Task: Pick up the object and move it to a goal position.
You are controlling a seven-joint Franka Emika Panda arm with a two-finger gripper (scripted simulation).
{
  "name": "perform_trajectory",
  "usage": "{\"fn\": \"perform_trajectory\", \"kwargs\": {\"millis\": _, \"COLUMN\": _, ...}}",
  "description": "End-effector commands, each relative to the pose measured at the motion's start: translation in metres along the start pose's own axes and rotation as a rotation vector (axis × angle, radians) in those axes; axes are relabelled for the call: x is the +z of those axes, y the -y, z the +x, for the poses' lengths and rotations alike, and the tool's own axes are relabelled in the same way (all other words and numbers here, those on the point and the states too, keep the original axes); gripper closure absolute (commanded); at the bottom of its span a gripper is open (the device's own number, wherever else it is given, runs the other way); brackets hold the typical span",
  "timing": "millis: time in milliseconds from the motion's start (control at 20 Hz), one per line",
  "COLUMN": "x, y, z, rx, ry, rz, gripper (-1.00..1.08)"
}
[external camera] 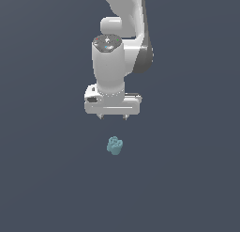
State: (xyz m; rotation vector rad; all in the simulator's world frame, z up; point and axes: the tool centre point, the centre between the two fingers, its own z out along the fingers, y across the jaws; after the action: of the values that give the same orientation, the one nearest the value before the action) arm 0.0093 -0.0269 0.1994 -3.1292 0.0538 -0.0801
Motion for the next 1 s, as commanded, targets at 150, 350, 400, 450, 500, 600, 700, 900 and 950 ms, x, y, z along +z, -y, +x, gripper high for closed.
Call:
{"fn": "perform_trajectory", "kwargs": {"millis": 150, "x": -0.002, "y": 0.005, "z": 0.001, "rx": -0.01, "ry": -0.001, "rz": 0.003, "gripper": -0.92}}
{"fn": "perform_trajectory", "kwargs": {"millis": 350, "x": -0.01, "y": 0.025, "z": 0.002, "rx": -0.048, "ry": -0.003, "rz": 0.012, "gripper": -0.92}}
{"fn": "perform_trajectory", "kwargs": {"millis": 400, "x": -0.011, "y": 0.028, "z": 0.002, "rx": -0.054, "ry": -0.004, "rz": 0.013, "gripper": -0.92}}
{"fn": "perform_trajectory", "kwargs": {"millis": 450, "x": -0.012, "y": 0.03, "z": 0.003, "rx": -0.058, "ry": -0.004, "rz": 0.014, "gripper": -0.92}}
{"fn": "perform_trajectory", "kwargs": {"millis": 500, "x": -0.012, "y": 0.031, "z": 0.003, "rx": -0.059, "ry": -0.004, "rz": 0.015, "gripper": -0.92}}
{"fn": "perform_trajectory", "kwargs": {"millis": 600, "x": -0.012, "y": 0.03, "z": 0.003, "rx": -0.057, "ry": -0.004, "rz": 0.014, "gripper": -0.92}}
{"fn": "perform_trajectory", "kwargs": {"millis": 700, "x": -0.011, "y": 0.029, "z": 0.003, "rx": -0.059, "ry": -0.004, "rz": 0.014, "gripper": -0.92}}
{"fn": "perform_trajectory", "kwargs": {"millis": 900, "x": -0.009, "y": 0.029, "z": 0.004, "rx": -0.082, "ry": -0.002, "rz": 0.012, "gripper": -0.92}}
{"fn": "perform_trajectory", "kwargs": {"millis": 950, "x": -0.008, "y": 0.029, "z": 0.005, "rx": -0.091, "ry": -0.002, "rz": 0.012, "gripper": -0.92}}
